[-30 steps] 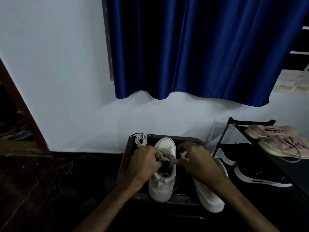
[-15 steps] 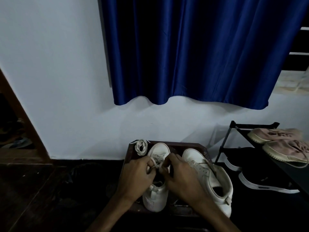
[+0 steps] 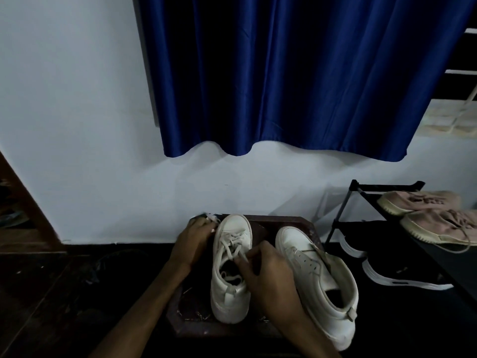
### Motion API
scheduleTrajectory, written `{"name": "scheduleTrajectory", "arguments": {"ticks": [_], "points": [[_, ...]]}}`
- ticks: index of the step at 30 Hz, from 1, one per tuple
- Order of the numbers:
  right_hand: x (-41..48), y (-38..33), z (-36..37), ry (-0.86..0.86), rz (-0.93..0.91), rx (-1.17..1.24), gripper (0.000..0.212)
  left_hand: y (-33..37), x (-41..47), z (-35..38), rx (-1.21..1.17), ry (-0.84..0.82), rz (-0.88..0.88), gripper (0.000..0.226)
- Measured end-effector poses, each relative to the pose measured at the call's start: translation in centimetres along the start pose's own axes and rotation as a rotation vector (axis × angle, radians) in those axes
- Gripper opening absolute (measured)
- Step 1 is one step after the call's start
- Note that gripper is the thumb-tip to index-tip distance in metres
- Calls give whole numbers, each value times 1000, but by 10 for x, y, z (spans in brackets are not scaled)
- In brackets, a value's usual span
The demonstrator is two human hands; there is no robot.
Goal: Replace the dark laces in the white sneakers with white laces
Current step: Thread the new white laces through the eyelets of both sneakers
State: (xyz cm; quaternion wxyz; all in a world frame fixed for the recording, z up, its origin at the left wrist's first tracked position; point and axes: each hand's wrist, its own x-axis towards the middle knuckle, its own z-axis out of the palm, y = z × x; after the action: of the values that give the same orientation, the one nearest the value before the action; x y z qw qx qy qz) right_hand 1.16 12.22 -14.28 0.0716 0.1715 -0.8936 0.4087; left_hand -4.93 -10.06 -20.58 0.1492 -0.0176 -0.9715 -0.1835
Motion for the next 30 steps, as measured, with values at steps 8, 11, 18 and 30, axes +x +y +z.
{"name": "scheduleTrajectory", "arguments": {"ticks": [8, 11, 18, 30], "points": [[-2, -24, 20, -105, 102, -72, 31, -3, -17, -16, -580, 525, -348, 10], [4, -40, 21, -202, 112, -33, 36, 21, -19, -47, -837, 630, -374, 10], [4, -8, -96, 172, -79, -175, 19, 120, -57, -99, -1222, 412, -218, 13], [-29, 10, -87, -191, 358, -370, 58, 185, -53, -29, -1131, 353, -305, 9]]}}
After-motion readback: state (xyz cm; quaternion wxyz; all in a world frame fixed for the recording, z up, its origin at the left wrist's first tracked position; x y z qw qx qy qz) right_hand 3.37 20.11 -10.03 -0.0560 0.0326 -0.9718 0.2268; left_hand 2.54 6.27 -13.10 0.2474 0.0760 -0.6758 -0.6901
